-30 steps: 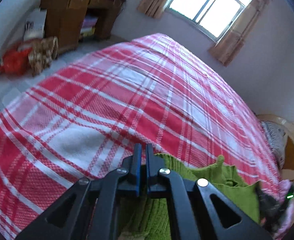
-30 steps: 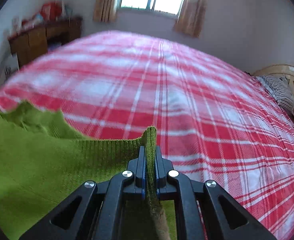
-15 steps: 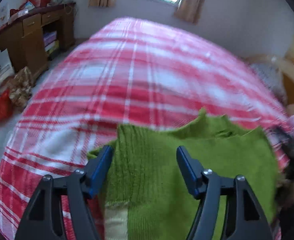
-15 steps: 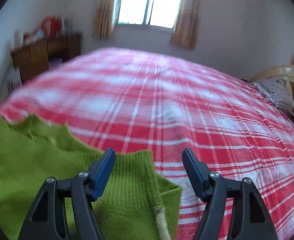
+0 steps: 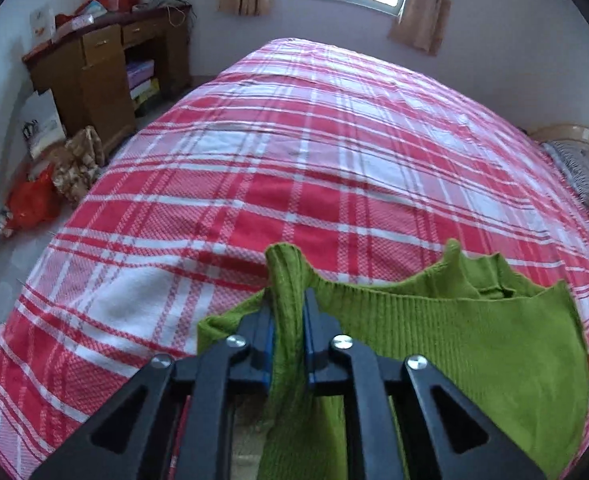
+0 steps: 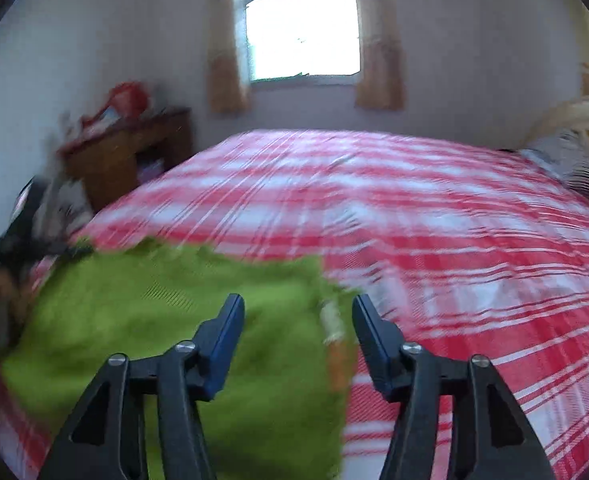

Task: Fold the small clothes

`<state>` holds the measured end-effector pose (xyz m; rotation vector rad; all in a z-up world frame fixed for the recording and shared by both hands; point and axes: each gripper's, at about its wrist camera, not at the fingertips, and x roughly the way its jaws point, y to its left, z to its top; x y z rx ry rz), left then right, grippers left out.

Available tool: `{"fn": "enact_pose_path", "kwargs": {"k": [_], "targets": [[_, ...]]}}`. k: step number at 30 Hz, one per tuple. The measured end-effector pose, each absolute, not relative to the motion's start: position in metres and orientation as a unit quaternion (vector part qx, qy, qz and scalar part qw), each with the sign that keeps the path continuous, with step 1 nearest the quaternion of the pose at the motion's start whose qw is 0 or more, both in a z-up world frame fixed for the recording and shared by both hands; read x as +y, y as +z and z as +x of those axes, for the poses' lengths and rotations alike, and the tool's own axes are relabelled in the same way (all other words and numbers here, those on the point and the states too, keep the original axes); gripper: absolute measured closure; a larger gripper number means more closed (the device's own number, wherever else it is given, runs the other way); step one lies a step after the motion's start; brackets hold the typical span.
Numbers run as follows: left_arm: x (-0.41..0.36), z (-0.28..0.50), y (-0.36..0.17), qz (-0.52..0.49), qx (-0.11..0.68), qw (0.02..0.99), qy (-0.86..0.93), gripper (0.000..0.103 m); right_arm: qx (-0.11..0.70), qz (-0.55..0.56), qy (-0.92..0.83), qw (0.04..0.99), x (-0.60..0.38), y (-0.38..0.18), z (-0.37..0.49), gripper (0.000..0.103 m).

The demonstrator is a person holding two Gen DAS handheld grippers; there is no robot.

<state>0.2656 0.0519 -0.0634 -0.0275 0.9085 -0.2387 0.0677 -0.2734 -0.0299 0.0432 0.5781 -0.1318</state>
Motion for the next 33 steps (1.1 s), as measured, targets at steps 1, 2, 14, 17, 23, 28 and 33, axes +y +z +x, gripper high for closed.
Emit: {"fn": "enact_pose_path", "kwargs": {"k": [1,2,14,17,23,28,33], "targets": [[0.05,0.267,-0.062,-0.004,0.433,0.895,-0.111,0.084,0.297,0.017,-0.054,0.953,-0.268,-0.037,0.069,0.046],[0.047,0.269,-0.06,0.009,0.43,0.897,-0.103,0.081,0.313,0.004,-0.053,0.948,-0.262,-0.045,0.073,0.047],[0.067,0.171,-0.015,0.022,0.404,0.907,-0.119,0.037,0.405,0.106,-0.09,0.904,-0.313,-0.081,0.048,0.051],[0.067,0.132,-0.019,-0.01,0.414,0.897,-0.154,0.037,0.387,0.13,-0.113,0.906,-0.309,-0.074,0.03,0.051],[0.041,0.078,-0.042,0.022,0.406,0.903,-0.142,0.037,0.315,0.047,-0.065,0.946,-0.235,-0.035,-0.004,0.051],[0.024,0.069,-0.065,0.059,0.422,0.9,-0.093,0.037,0.335,-0.015,-0.013,0.942,-0.178,-0.051,-0.001,0.051],[0.026,0.066,-0.07,0.077,0.418,0.902,-0.076,0.028,0.377,-0.001,-0.017,0.926,-0.181,-0.091,0.004,0.051]]}}
